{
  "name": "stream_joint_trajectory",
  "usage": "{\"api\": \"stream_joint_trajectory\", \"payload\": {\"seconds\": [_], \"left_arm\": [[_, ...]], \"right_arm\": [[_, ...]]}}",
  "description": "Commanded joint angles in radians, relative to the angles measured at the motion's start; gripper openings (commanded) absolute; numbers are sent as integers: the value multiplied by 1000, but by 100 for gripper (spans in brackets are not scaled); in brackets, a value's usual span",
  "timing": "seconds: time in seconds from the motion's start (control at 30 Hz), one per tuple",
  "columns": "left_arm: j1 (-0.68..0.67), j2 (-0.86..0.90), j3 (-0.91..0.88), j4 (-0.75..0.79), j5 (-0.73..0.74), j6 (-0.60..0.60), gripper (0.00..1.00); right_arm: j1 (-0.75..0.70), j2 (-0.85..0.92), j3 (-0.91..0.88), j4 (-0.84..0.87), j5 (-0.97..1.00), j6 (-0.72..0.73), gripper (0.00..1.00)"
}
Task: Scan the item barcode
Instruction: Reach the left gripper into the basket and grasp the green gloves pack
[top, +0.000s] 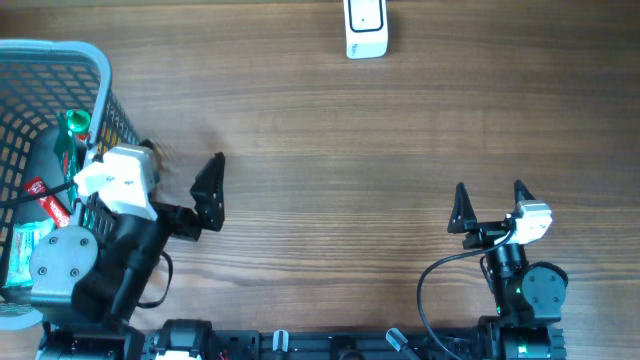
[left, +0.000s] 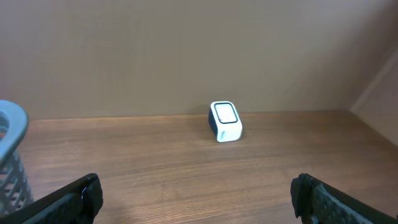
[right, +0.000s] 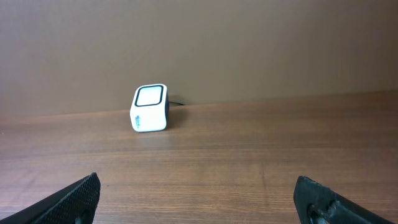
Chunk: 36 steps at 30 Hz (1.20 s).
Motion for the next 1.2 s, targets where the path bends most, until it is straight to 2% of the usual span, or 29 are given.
{"api": "stream_joint_trajectory", "payload": {"seconds": [0.0, 0.2, 0.3, 0.4, 0.57, 0.63, 0.73, 0.87, 0.97, 1.17], "left_arm": [[8, 12, 90, -37, -206, 12, 100], [8, 133, 359, -255, -512, 79, 100], [8, 249, 510, -397, -760, 102, 100], [9, 323, 546, -458, -895, 97, 100], [109, 397, 546, -461, -885, 62, 100], [237, 433, 546, -462, -824, 8, 100], [407, 468, 546, -479, -650, -48, 100], [663, 557, 546, -520, -322, -79, 100], [743, 649, 546, -539, -242, -79, 100], [753, 826, 545, -618, -242, -79, 100]], "right_arm": [[4, 1, -1, 3, 13, -10, 100], [4, 1, -1, 3, 13, -10, 100], [4, 1, -1, 3, 13, -10, 100], [4, 1, -1, 3, 13, -10, 100], [4, 1, -1, 3, 13, -10, 100], [4, 1, -1, 3, 13, -10, 100], [4, 1, -1, 3, 13, -10, 100], [4, 1, -1, 3, 13, -10, 100], [4, 1, -1, 3, 13, -10, 100], [4, 1, -1, 3, 13, -10, 100]]}}
